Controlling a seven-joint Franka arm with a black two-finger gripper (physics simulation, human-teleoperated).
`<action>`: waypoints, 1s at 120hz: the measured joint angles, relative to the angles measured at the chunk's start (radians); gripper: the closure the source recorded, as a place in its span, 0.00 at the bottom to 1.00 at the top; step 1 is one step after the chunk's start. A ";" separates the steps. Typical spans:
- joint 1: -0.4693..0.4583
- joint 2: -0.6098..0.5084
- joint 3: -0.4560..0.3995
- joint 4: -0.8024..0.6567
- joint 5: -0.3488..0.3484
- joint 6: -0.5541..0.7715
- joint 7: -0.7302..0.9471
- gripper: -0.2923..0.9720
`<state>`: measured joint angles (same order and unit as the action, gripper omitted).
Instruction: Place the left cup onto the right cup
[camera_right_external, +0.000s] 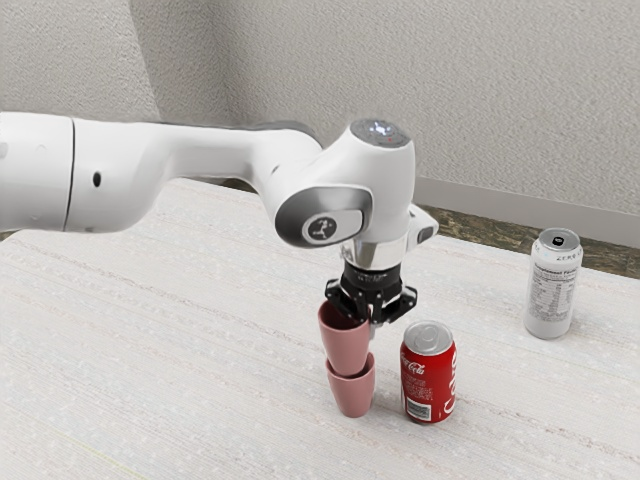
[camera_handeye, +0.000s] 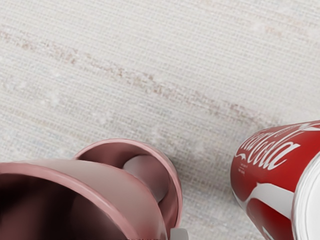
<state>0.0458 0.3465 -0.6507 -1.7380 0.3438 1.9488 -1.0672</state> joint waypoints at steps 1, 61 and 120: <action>0.000 0.001 0.000 0.000 0.000 0.001 -0.001 0.85; -0.001 0.019 0.003 -0.004 0.013 0.036 -0.030 0.85; -0.001 0.026 0.016 -0.031 0.013 0.075 -0.043 0.66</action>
<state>0.0448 0.3727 -0.6350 -1.7691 0.3567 2.0236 -1.1098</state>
